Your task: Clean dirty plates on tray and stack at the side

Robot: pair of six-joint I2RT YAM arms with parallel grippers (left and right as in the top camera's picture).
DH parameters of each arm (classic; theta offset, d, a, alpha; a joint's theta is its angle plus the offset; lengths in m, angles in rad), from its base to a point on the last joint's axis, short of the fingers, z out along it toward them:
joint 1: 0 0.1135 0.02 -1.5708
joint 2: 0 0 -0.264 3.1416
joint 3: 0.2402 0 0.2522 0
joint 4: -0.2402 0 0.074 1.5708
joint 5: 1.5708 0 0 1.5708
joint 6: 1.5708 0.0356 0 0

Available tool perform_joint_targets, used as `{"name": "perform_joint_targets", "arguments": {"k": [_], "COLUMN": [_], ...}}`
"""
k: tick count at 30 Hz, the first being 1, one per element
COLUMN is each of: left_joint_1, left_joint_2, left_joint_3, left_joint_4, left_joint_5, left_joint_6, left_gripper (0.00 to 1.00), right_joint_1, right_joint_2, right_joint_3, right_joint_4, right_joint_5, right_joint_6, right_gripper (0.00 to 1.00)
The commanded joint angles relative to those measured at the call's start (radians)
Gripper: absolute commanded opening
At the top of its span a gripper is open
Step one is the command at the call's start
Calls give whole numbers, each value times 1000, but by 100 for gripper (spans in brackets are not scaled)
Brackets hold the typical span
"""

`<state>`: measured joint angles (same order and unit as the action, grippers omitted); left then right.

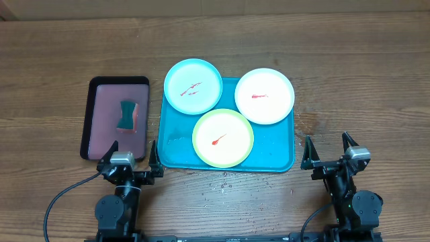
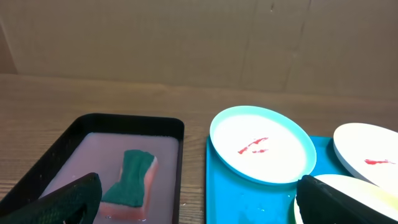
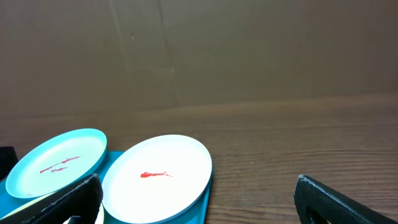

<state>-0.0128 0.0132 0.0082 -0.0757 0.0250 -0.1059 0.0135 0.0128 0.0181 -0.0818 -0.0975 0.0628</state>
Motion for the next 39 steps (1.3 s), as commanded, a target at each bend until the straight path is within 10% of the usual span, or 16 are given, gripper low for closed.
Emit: {"name": "perform_joint_targets", "arguments": {"k": [1, 25, 39], "left_joint_1": [6, 6, 6], "left_joint_2": [-3, 23, 473], "left_joint_3": [-3, 61, 479], "left_joint_4": [-2, -102, -368], "left_joint_5": [-7, 0, -32], "left_joint_6": [-14, -51, -32], "left_gripper": [100, 100, 100], "right_joint_1": [-2, -2, -2], "right_joint_2": [-9, -2, 340], "right_joint_3": [-10, 13, 373], "right_joint_4": [5, 11, -191], "right_joint_5": [0, -33, -75], "right_joint_6": [-4, 121, 121], "right_gripper": [100, 100, 100]}}
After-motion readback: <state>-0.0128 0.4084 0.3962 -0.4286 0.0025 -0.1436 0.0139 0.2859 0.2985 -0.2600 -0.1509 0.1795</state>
